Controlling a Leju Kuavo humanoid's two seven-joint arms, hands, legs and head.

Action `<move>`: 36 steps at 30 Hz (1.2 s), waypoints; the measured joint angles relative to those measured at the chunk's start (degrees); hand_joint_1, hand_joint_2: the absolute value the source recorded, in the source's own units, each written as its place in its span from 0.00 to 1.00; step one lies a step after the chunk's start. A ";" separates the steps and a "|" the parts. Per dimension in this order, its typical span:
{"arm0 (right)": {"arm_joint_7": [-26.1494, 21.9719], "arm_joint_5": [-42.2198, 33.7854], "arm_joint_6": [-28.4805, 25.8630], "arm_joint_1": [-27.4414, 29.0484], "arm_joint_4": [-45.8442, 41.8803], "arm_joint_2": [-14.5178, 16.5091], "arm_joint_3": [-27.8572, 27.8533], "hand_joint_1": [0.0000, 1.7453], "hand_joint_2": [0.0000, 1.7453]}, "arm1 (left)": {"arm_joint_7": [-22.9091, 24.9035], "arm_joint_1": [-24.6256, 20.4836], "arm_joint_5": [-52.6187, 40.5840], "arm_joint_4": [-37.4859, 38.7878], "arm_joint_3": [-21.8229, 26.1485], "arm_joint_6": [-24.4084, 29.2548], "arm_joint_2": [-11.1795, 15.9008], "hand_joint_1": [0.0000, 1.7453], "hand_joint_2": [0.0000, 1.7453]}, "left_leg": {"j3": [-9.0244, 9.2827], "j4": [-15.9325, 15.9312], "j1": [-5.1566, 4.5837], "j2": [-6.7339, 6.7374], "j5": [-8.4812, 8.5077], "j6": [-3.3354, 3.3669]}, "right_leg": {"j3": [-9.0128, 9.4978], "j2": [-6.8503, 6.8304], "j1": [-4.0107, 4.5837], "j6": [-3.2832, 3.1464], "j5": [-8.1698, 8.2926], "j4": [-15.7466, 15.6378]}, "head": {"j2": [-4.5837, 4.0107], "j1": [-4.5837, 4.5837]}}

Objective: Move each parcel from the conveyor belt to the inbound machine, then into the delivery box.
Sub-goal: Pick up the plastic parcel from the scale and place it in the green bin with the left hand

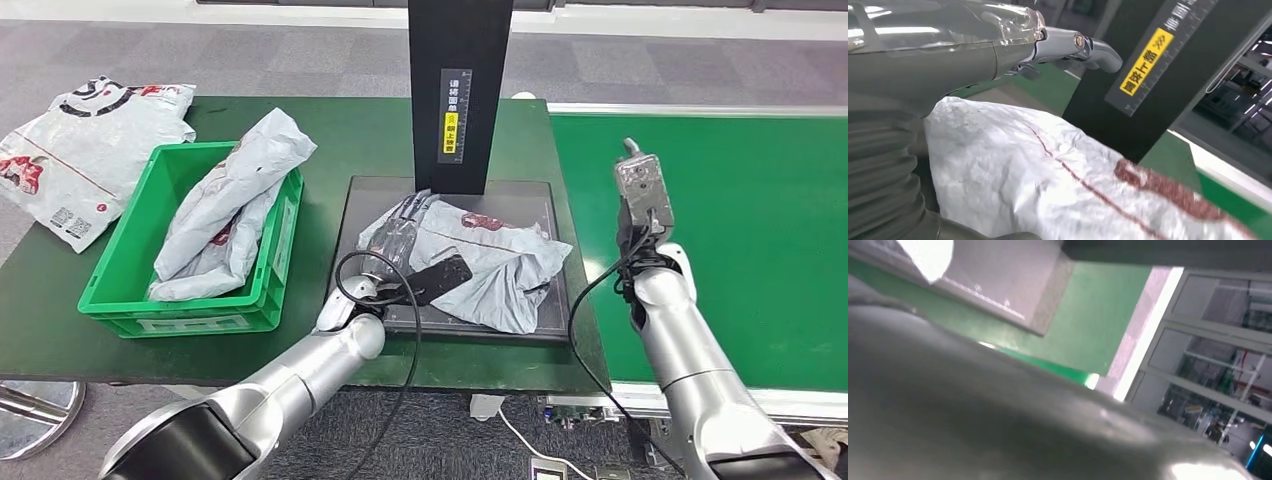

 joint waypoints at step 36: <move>-3.25 -0.78 5.67 12.60 -8.32 7.72 0.00 0.00 1.00 | 24.27 -1.48 -27.50 5.31 -19.22 -7.29 0.71 1.00 1.00 | -0.01 -0.03 0.03 -0.06 -0.04 -0.02 | 0.02 -0.09 0.03 -0.01 -0.16 0.00 | 0.01 0.00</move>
